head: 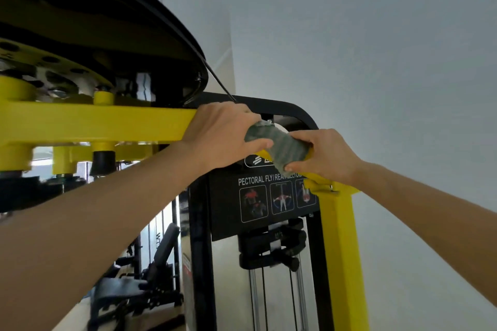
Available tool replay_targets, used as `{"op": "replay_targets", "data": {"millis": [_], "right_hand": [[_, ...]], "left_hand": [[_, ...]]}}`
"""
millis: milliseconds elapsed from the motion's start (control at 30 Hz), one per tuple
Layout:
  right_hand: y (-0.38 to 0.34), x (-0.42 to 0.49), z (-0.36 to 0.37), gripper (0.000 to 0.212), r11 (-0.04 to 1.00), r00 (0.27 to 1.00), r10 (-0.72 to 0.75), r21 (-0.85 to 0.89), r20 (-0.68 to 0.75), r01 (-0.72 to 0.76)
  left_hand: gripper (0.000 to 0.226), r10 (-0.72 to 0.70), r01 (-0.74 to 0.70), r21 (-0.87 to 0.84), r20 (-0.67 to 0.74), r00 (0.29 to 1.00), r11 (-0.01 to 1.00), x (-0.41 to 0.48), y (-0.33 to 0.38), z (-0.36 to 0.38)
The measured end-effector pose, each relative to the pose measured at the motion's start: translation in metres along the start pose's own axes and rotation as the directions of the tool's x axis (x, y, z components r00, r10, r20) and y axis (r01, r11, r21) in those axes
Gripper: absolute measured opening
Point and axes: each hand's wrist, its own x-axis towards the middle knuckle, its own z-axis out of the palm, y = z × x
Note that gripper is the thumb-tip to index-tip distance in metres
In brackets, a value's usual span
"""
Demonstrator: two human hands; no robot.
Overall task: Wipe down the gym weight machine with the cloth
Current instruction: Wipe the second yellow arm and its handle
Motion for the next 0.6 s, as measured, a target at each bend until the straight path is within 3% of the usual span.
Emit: {"op": "replay_targets", "data": {"millis": [200, 367, 533, 600], "right_hand": [[0.035, -0.015, -0.016, 0.056, 0.992, 0.995, 0.028, -0.122, 0.094, -0.016], [0.05, -0.028, -0.029, 0.032, 0.996, 0.996, 0.057, -0.076, 0.063, -0.052], [0.044, -0.045, -0.035, 0.016, 0.99, 0.993, 0.103, 0.105, -0.05, -0.098], [0.034, -0.055, -0.04, 0.017, 0.985, 0.995, 0.086, 0.152, -0.054, -0.077]], "left_hand": [[0.043, 0.013, -0.013, 0.003, 0.112, 0.994, 1.0, 0.027, 0.036, 0.017], [0.029, 0.01, -0.007, -0.016, 0.169, 0.986, 1.0, 0.041, 0.067, 0.022], [0.026, -0.033, 0.035, -0.043, 0.031, 0.999, 0.998, 0.036, 0.09, 0.027], [0.023, -0.09, 0.077, -0.168, -0.072, 0.993, 0.983, 0.023, 0.102, 0.031]]}}
